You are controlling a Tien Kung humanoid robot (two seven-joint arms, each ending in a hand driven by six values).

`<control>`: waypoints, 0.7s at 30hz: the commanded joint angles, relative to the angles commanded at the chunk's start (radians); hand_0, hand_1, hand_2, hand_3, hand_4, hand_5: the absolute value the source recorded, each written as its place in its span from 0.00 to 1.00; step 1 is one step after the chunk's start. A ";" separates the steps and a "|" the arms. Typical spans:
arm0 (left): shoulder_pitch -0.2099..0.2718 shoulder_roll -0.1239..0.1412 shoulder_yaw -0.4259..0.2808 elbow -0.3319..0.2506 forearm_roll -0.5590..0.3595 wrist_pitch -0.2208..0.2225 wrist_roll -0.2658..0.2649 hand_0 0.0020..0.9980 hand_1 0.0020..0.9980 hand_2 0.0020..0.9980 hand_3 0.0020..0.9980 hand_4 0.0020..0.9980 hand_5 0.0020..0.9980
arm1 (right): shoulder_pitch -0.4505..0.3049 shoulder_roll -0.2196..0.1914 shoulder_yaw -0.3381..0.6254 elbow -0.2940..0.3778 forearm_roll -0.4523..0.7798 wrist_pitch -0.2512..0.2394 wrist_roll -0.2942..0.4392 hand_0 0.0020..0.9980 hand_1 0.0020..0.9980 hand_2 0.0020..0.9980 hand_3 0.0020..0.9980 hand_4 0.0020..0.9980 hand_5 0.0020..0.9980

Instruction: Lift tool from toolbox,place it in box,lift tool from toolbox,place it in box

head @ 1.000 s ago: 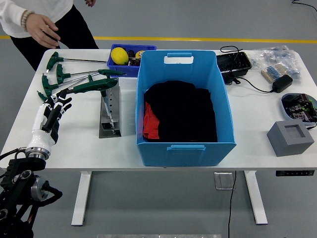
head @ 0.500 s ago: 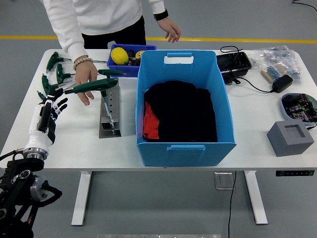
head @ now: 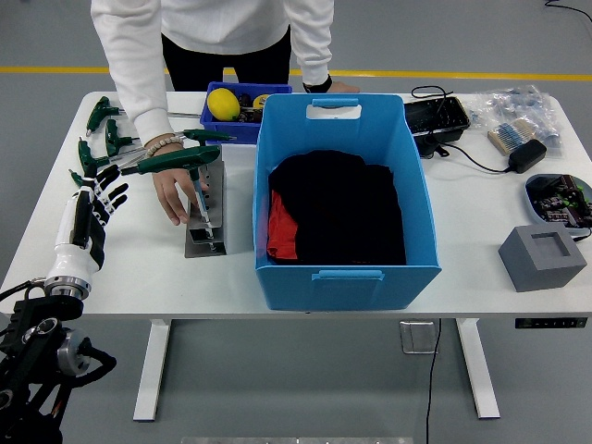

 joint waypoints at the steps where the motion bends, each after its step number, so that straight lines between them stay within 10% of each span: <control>1: 0.000 -0.001 0.000 0.000 0.000 0.000 0.000 0.81 0.81 0.88 0.81 0.79 1.00 | 0.000 0.000 0.000 0.000 0.001 0.000 0.000 0.67 0.64 0.71 0.57 0.78 0.73; 21: -0.008 0.013 -0.006 -0.044 0.072 0.024 -0.023 0.82 0.83 0.91 0.84 0.91 0.98 | 0.007 0.000 0.013 -0.001 -0.002 0.000 0.000 0.67 0.64 0.71 0.58 0.78 0.73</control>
